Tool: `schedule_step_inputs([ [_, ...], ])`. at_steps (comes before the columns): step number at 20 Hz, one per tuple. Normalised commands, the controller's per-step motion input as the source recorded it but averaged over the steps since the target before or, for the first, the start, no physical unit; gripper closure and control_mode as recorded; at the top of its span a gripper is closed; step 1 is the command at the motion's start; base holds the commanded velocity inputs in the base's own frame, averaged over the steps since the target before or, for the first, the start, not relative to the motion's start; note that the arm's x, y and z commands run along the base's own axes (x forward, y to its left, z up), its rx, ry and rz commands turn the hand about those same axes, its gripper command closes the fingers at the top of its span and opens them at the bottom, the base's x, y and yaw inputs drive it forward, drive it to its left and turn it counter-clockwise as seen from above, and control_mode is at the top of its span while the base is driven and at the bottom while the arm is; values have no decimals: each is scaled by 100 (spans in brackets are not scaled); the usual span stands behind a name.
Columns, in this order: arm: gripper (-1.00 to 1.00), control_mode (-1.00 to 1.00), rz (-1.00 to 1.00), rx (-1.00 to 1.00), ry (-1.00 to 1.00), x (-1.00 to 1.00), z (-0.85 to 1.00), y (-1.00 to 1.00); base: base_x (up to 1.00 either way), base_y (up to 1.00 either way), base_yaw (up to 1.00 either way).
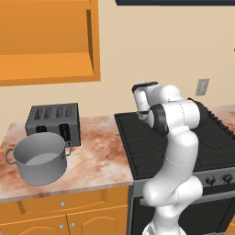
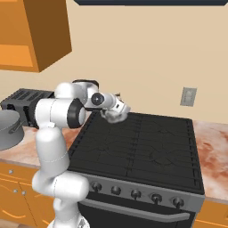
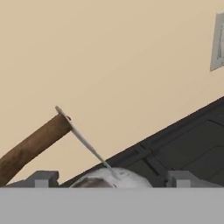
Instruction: Pick the kettle from the cabinet and place it on a stove burner. Then pick the pot from the counter and place it on another stove burner. Finally, turn both burners on.
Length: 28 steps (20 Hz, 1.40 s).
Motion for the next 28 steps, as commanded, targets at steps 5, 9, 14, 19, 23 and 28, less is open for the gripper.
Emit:
schedule_step_inputs([
  [5,-100,-100,0,0,0,-3,-27,-14,0,0,0],
  [9,-100,-100,0,1,0,0,-27,-28,0,0,0],
  [14,-100,-100,0,2,0,0,-28,-25,0,0,0],
  [19,-100,-100,0,0,0,-6,-15,-6,0,0,0],
  [23,-100,-100,0,0,0,-11,-5,12,0,0,0],
  [28,-100,-100,0,0,0,-9,-1,18,0,0,0],
])
